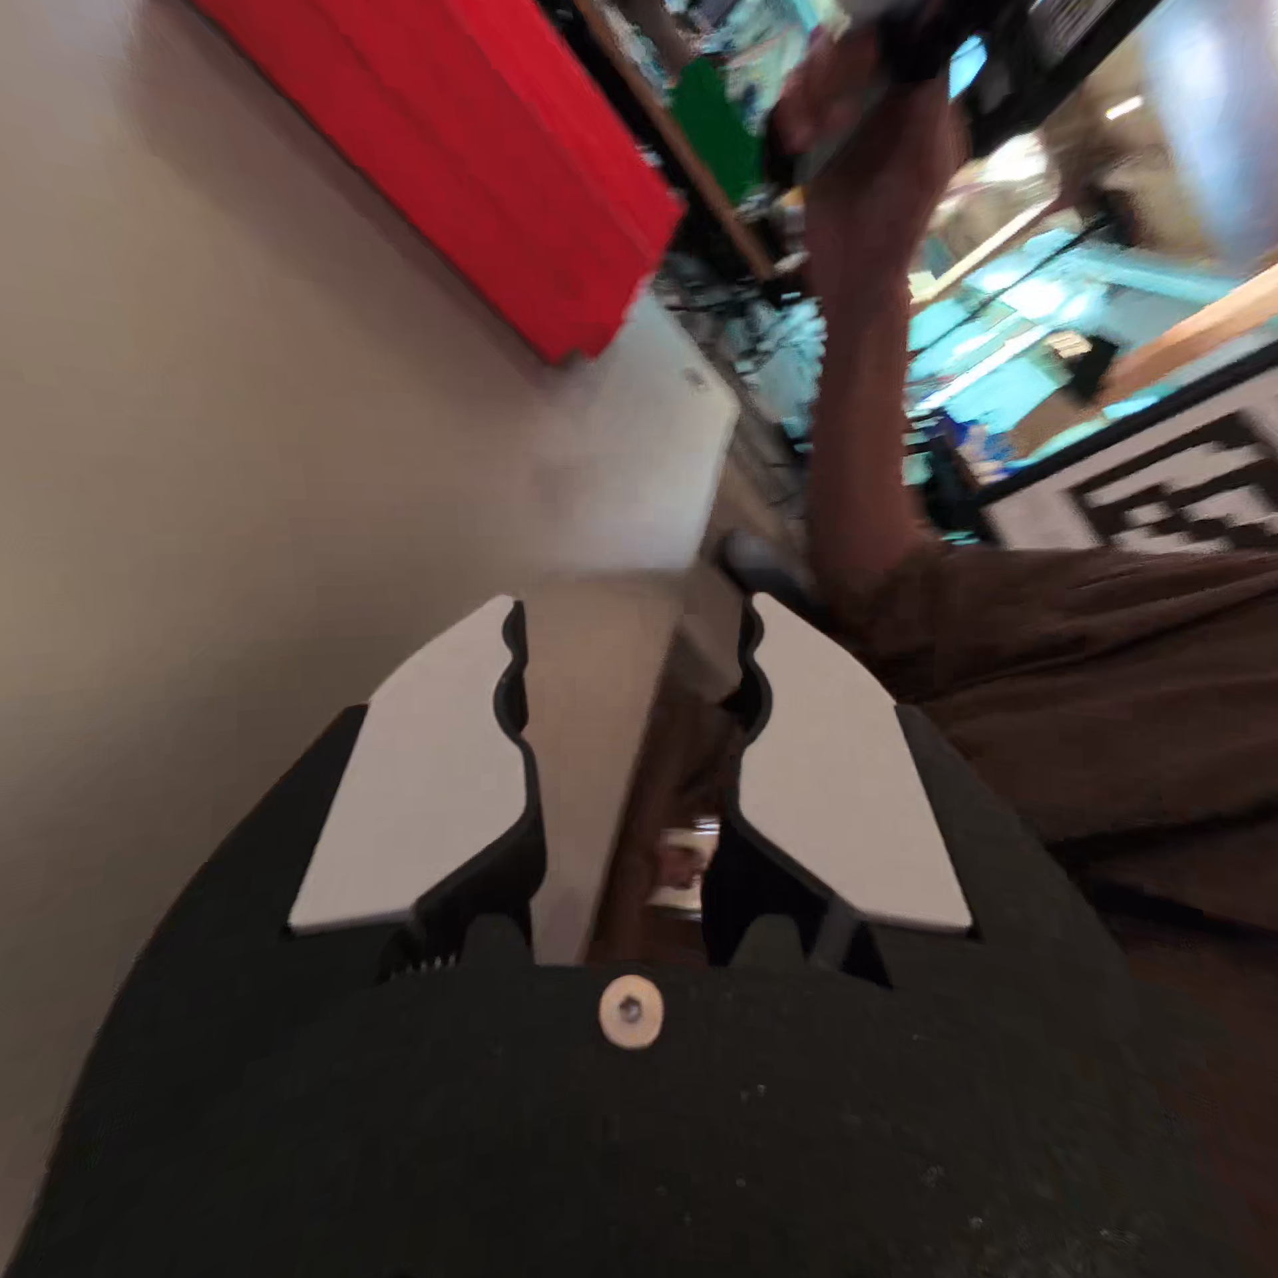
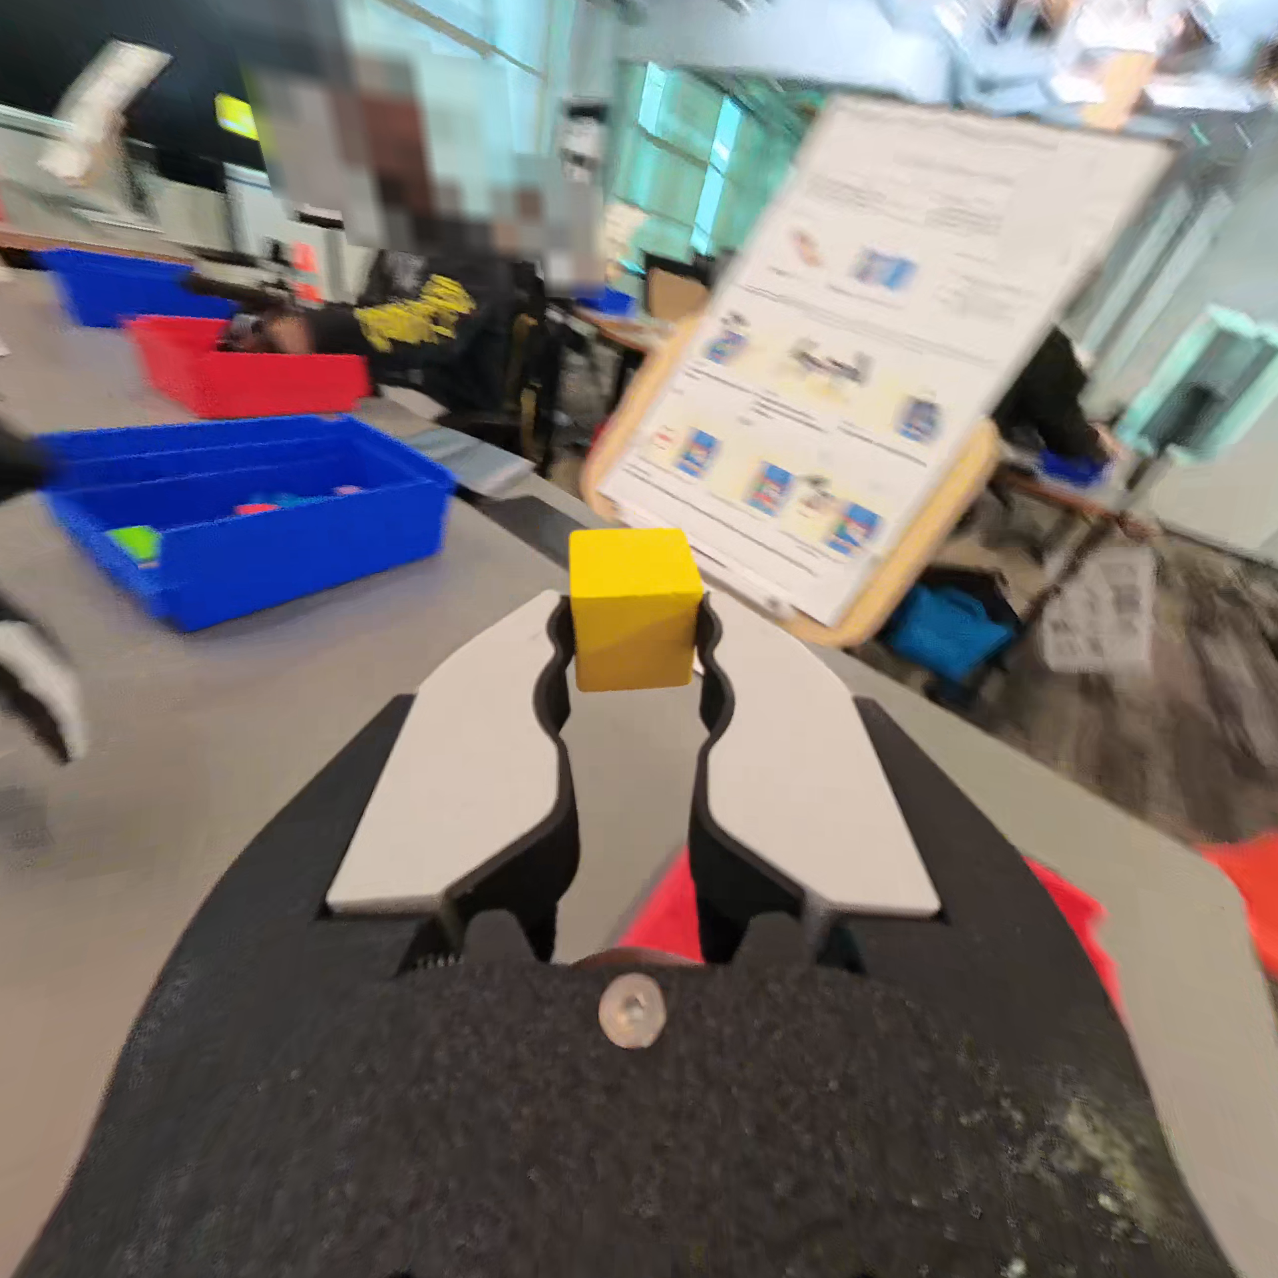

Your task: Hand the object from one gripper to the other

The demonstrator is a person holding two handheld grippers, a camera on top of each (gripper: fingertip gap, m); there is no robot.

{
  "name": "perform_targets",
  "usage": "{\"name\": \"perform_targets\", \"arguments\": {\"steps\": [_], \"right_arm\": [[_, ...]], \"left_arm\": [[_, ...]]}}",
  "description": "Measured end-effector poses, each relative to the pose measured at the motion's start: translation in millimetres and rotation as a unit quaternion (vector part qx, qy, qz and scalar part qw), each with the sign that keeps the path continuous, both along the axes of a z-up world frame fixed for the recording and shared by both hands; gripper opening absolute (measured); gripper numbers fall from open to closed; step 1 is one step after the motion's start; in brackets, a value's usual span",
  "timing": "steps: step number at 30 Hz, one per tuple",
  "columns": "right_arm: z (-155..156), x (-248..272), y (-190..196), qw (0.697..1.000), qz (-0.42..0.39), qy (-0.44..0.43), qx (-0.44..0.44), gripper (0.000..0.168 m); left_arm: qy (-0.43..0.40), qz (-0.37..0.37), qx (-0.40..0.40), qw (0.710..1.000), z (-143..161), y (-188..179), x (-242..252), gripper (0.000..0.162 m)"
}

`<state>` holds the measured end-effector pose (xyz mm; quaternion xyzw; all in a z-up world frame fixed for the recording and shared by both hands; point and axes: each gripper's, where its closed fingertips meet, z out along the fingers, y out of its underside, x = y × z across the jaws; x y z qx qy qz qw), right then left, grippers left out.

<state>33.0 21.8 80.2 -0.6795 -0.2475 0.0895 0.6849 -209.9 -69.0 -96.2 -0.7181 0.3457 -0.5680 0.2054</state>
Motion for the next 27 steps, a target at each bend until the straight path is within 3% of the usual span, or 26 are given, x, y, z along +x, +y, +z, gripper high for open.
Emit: {"name": "perform_targets", "arguments": {"steps": [3,6,10,15,27], "right_arm": [[-13.1,70.6,36.5,0.987,-0.118,-0.008,-0.110,0.034],[-71.9,115.2,57.1,0.942,-0.187,-0.040,-0.275,0.034],[-162.6,124.2,57.2,0.860,-0.178,-0.078,-0.472,0.034],[-234.3,106.2,39.8,0.783,-0.110,-0.168,-0.589,0.034],[-268.6,91.8,63.6,0.790,-0.096,-0.175,-0.580,0.034]], "left_arm": [[0.108,0.075,0.138,0.982,-33.6,21.5,-21.3,0.054],[0.137,0.085,0.201,0.966,-35.2,29.1,-21.0,0.052],[0.156,0.077,0.198,0.965,-45.3,25.8,-18.5,0.062],[0.182,0.076,0.208,0.958,-54.4,27.3,-23.6,0.062],[0.194,0.087,0.218,0.953,-55.2,32.5,-25.8,0.063]]}}
